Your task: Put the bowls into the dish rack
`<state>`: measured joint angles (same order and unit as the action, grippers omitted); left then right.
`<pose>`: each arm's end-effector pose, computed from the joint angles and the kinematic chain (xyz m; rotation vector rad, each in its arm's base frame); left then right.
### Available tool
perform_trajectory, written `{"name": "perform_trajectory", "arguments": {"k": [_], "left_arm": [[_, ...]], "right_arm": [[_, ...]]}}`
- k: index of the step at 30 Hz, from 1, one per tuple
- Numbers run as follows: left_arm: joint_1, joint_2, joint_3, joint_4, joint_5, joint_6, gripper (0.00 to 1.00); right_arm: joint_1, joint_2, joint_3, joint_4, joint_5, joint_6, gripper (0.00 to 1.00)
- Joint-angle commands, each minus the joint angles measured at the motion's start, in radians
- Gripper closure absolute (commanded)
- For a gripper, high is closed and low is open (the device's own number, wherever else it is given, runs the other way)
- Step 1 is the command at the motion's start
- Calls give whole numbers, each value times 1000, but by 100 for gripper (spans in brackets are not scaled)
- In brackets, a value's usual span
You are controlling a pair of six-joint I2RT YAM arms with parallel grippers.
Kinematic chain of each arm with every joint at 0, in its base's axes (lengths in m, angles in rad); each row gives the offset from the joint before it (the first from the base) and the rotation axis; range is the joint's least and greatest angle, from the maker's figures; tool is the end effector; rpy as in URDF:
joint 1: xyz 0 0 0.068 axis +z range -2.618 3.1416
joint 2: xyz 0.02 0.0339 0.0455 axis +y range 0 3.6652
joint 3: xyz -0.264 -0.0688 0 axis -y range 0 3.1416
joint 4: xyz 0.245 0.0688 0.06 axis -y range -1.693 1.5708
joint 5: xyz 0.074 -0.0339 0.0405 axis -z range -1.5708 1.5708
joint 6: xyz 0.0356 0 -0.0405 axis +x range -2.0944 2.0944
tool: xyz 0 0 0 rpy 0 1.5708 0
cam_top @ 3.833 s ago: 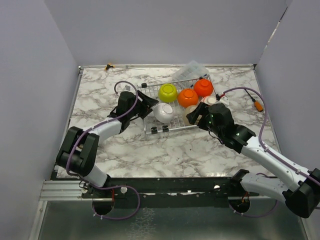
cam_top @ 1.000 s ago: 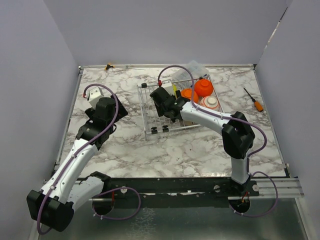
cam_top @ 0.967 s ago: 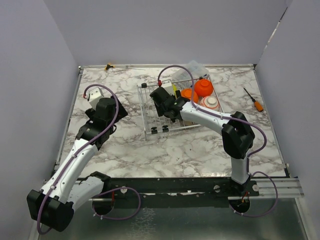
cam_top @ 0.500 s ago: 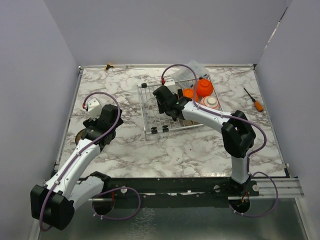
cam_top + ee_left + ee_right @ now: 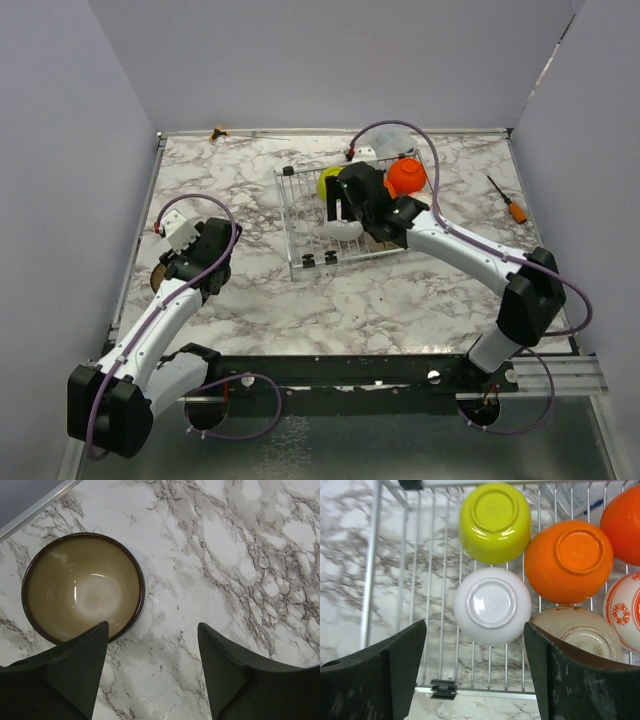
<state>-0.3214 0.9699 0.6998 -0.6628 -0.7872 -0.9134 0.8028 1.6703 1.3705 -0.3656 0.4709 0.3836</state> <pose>0.1805 -0.0335 0.2441 -0.9182 1.9900 0.3201 0.2764 0.2630 0.2959 -0.2013 2.1481 0.1564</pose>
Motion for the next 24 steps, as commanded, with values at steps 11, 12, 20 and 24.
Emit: {"name": "perform_trajectory", "arguments": {"k": [11, 12, 20, 24], "left_arm": [[81, 139, -67, 58, 5, -89, 65], [81, 140, -62, 67, 2, -68, 72], [84, 123, -17, 103, 29, 64, 100], [84, 125, 16, 121, 115, 144, 100]], "right_arm": [[-6, -241, -134, 85, -221, 42, 17], [-5, -249, -141, 84, -224, 46, 18], [-5, -307, -185, 84, -215, 65, 17], [-4, -315, -193, 85, -217, 70, 18]]}}
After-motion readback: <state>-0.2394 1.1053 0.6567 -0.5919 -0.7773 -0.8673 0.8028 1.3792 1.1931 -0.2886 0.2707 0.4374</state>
